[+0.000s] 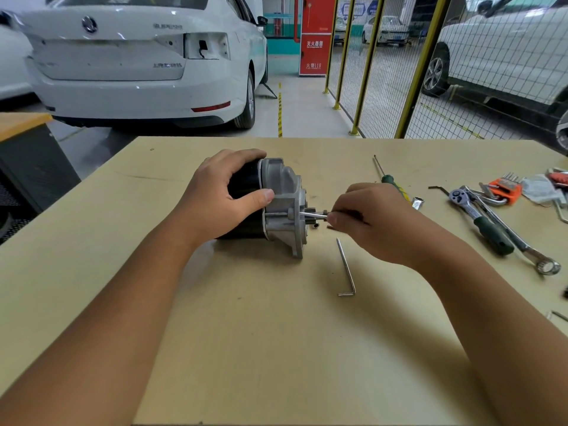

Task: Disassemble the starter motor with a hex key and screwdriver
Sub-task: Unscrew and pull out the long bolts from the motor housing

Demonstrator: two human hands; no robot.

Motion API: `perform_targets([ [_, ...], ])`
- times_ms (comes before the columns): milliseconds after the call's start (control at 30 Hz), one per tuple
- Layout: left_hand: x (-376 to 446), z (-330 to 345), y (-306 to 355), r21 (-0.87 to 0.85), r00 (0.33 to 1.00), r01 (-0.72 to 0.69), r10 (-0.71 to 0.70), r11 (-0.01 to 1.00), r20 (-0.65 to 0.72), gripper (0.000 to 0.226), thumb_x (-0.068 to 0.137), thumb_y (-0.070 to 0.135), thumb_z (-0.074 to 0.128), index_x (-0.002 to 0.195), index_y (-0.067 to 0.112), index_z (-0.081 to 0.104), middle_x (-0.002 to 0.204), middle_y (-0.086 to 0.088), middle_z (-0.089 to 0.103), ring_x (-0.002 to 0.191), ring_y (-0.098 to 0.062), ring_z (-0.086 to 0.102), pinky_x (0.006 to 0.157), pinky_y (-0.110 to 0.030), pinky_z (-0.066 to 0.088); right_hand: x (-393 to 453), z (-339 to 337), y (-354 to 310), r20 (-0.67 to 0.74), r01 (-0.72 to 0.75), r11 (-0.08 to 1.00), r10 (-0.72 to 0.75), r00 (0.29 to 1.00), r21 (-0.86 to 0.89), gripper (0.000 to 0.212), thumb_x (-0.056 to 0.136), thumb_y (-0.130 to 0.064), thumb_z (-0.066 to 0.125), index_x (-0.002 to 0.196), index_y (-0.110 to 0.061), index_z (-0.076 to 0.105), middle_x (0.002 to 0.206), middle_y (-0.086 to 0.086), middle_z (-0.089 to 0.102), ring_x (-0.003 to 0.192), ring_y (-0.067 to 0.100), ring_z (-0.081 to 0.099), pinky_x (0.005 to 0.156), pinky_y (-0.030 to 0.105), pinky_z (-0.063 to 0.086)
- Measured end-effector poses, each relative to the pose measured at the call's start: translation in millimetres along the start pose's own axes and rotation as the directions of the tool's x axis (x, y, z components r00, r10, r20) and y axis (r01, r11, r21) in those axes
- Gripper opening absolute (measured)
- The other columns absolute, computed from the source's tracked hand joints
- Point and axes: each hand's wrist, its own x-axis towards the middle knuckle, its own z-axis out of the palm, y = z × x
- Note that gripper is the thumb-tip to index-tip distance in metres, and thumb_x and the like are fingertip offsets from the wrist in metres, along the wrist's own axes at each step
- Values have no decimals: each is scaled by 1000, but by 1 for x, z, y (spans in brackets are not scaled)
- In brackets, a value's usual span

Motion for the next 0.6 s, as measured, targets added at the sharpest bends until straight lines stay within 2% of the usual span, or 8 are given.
perform_targets([
  [100,0,0,0,2,1000,2,-2,1000,0,62,81,49,72,140,32,60,128,9,62,124,-19,56,109,-48,46,1,-1,-2,-33,0,1000,0,999,-5,18,96,-24,67,88,-11,76,80,-1,61,72,14,53,65,28,36],
  [233,0,0,0,-4,1000,9,-9,1000,-4,63,80,50,72,140,34,60,126,11,61,123,-18,55,109,-47,46,1,-2,-3,-102,1,999,-5,995,-45,8,88,-26,76,86,-18,78,79,-7,63,71,13,54,67,35,48],
  [333,0,0,0,-5,1000,8,-8,1000,-2,63,81,50,72,140,34,60,126,11,61,124,-18,55,109,-48,46,0,-2,-2,-139,0,1000,-1,990,-6,6,84,-25,80,83,-21,76,78,-11,62,70,7,56,68,36,51],
  [467,0,0,0,2,1000,3,-3,1000,1,63,81,48,73,140,32,60,127,9,62,124,-19,55,109,-48,46,1,-1,-1,-163,0,1000,3,987,24,9,86,-25,79,83,-21,72,77,-13,62,71,2,57,65,30,46],
  [600,0,-1,-1,1,1000,0,0,1000,1,62,81,49,72,140,33,60,127,10,62,123,-19,55,109,-48,46,0,1,-3,-161,-22,997,34,986,76,11,92,-28,72,84,-21,70,64,-14,58,64,1,55,58,14,34],
])
